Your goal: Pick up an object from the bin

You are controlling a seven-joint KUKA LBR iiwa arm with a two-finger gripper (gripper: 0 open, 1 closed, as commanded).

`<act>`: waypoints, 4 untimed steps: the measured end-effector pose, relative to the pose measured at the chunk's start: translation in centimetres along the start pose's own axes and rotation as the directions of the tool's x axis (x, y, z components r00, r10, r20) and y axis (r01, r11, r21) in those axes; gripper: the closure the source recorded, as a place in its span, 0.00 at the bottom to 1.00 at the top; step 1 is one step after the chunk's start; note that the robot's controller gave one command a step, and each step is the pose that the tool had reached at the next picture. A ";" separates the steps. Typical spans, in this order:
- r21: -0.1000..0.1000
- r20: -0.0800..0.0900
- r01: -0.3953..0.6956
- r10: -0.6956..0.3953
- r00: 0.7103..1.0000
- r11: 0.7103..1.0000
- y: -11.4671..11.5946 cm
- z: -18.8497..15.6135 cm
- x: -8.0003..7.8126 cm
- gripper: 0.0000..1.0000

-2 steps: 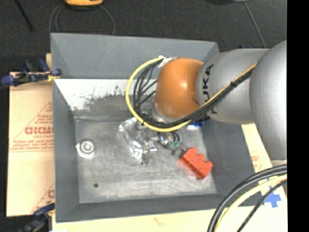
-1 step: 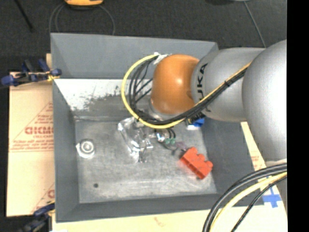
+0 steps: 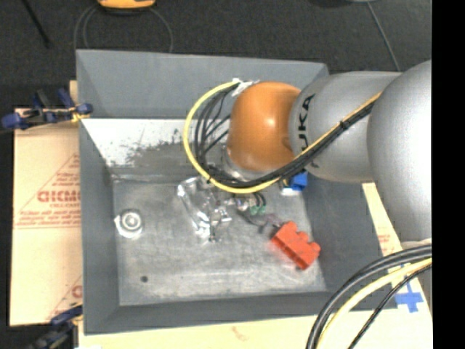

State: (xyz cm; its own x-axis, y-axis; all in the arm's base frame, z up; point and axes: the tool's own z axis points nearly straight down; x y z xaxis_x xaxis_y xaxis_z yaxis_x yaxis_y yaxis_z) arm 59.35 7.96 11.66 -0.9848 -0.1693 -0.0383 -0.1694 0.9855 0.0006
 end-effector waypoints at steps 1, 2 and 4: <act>-0.012 -0.035 0.393 -0.393 0.919 0.920 -5.5 -2.5 6.7 0.00; -0.016 -0.032 0.506 -0.506 0.862 0.862 -14.0 3.9 8.2 0.00; -0.011 -0.019 0.491 -0.491 0.871 0.871 -20.9 3.9 4.6 1.00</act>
Offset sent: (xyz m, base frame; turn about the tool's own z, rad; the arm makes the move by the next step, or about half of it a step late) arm -0.0580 -0.0623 0.0210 -0.4089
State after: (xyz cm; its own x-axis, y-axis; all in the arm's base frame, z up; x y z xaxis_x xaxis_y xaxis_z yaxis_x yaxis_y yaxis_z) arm 58.55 -13.42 7.59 -0.7751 -0.6317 -0.0150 -0.6317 0.7752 -0.0075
